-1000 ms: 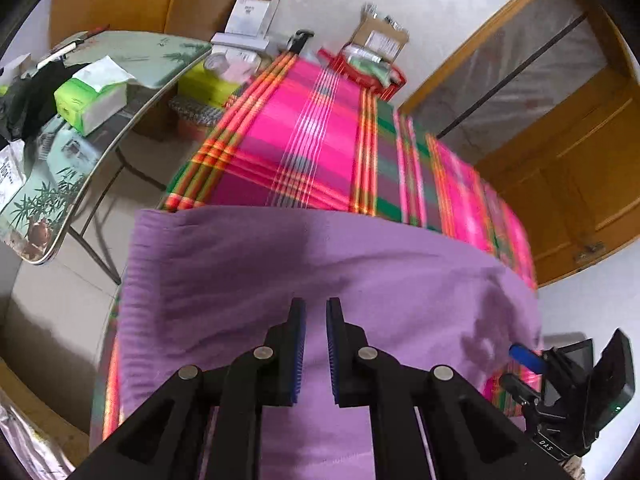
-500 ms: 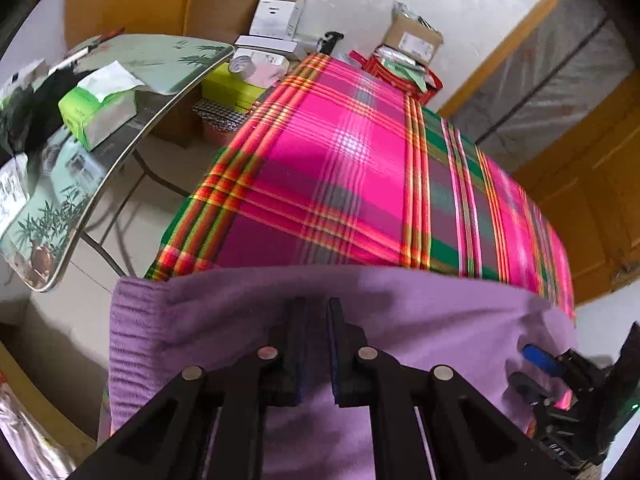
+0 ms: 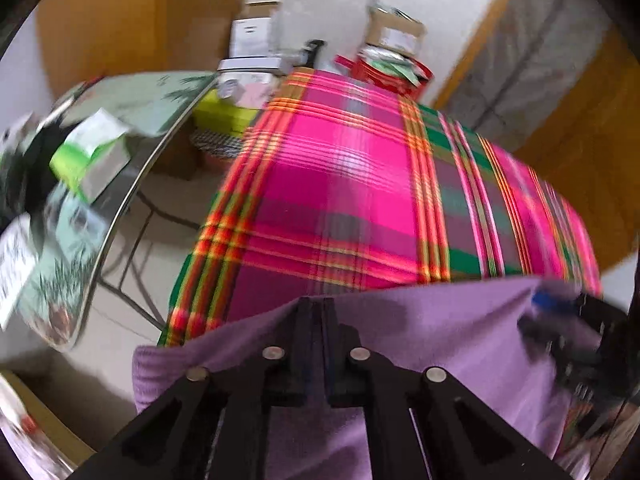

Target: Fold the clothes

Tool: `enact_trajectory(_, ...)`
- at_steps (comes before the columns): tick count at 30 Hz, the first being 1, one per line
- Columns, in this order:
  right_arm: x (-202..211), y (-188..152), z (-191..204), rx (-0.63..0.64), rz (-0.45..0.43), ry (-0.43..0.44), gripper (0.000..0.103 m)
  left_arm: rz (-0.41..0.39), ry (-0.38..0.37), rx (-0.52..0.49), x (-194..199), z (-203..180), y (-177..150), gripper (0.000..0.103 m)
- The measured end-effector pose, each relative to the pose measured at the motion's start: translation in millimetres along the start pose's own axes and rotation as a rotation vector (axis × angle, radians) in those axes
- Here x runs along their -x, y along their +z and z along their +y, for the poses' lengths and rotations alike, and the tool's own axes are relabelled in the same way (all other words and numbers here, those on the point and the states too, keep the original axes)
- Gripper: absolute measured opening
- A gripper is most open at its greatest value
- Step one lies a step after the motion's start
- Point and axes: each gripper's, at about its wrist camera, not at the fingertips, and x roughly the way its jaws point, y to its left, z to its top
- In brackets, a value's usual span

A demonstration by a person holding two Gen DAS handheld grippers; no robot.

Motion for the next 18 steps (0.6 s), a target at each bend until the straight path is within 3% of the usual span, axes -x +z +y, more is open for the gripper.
enact_trajectory(2, 6.0, 1.4, -1.3, -0.01, -0.018, 0.029, 0.039, 0.019, -0.001, -0.079, 1.3, -7.7, -2.7, 0.017)
enact_trajectory(5, 18.6, 1.5, -1.7, 0.023, -0.066, 0.067, 0.039, 0.017, 0.017, -0.181, 1.6, -16.6, -7.3, 0.018)
enact_trajectory(7, 16.1, 3.6, -4.9, 0.038, -0.045, 0.035, 0.039, 0.022, 0.03, -0.223, 1.0, -20.3, -7.3, 0.018)
enact_trajectory(9, 10.1, 4.8, -10.9, 0.037, -0.028, -0.017, 0.039, 0.029, 0.034, -0.226, 0.1, -21.2, -4.5, 0.018)
enact_trajectory(14, -3.9, 4.3, -26.1, -0.005, 0.003, -0.004, 0.04, 0.011, 0.093, -0.248, -2.4, -24.0, -0.8, 0.018)
enact_trajectory(18, -5.1, 5.8, -22.9, 0.04, -0.008, 0.003, 0.043, 0.002, 0.063, -0.298, -4.2, -28.0, 1.8, 0.018)
